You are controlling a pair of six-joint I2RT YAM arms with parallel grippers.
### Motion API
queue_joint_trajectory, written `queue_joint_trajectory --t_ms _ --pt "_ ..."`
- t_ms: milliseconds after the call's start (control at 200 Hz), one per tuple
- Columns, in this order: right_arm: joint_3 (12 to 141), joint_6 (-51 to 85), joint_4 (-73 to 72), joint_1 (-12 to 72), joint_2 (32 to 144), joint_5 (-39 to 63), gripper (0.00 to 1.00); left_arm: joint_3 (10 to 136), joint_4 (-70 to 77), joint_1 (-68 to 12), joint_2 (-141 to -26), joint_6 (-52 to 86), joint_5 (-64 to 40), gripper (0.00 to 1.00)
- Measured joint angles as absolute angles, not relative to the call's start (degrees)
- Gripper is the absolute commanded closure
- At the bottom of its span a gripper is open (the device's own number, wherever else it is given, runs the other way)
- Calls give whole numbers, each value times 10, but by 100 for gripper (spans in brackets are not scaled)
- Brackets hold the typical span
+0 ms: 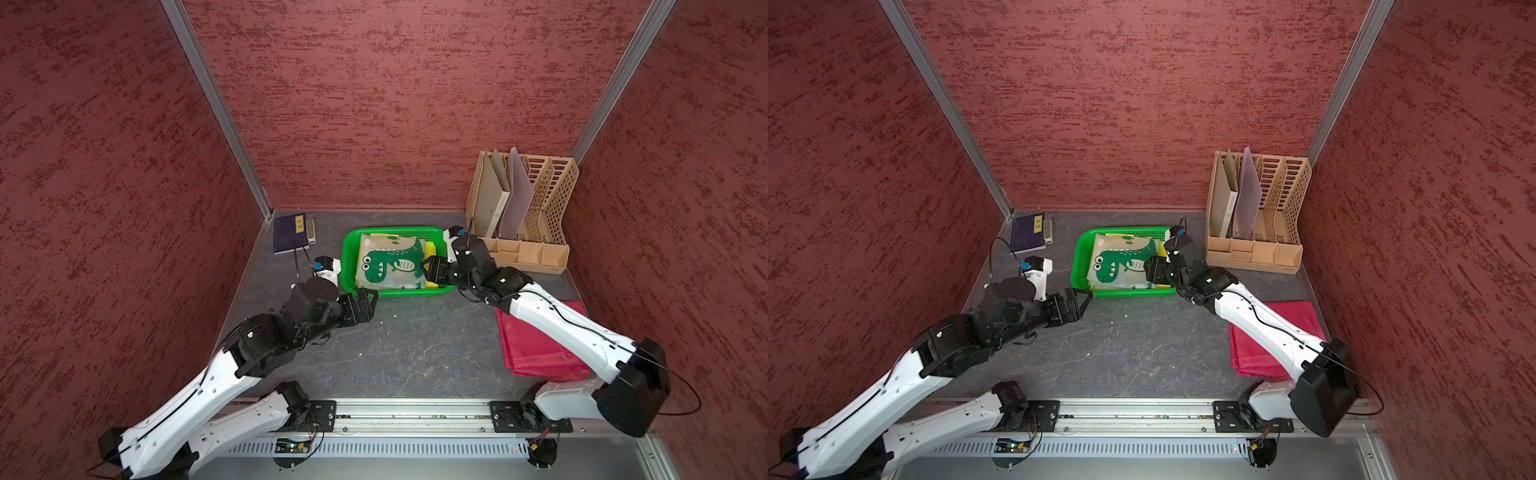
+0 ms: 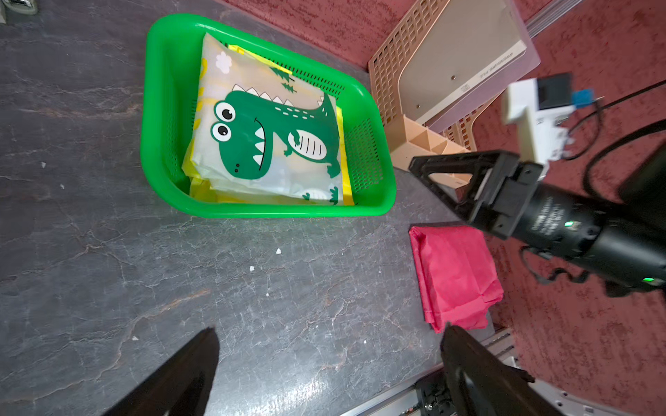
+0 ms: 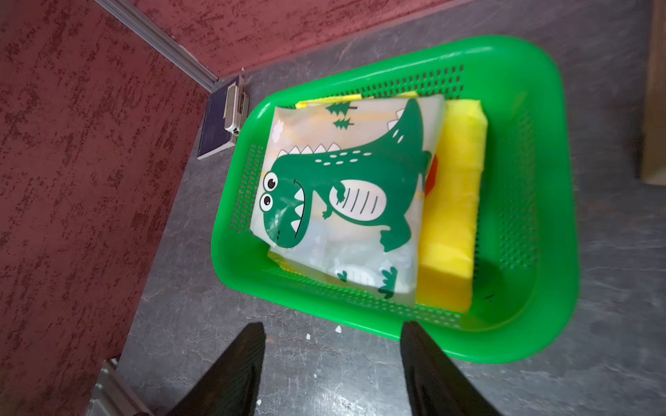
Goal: Put the folded raincoat in the basket
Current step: Move the raincoat to the center of the board.
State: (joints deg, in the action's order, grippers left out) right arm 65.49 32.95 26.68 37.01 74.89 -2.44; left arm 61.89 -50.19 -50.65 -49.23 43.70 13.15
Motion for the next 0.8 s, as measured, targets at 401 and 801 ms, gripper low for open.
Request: queue_joint_trajectory --t_ms 401,801 --pt "621 303 494 364 575 -188 29 688 -498 -575 -601 400 302 0" --pt "548 385 666 331 540 -222 27 531 -429 -448 -420 370 216 0"
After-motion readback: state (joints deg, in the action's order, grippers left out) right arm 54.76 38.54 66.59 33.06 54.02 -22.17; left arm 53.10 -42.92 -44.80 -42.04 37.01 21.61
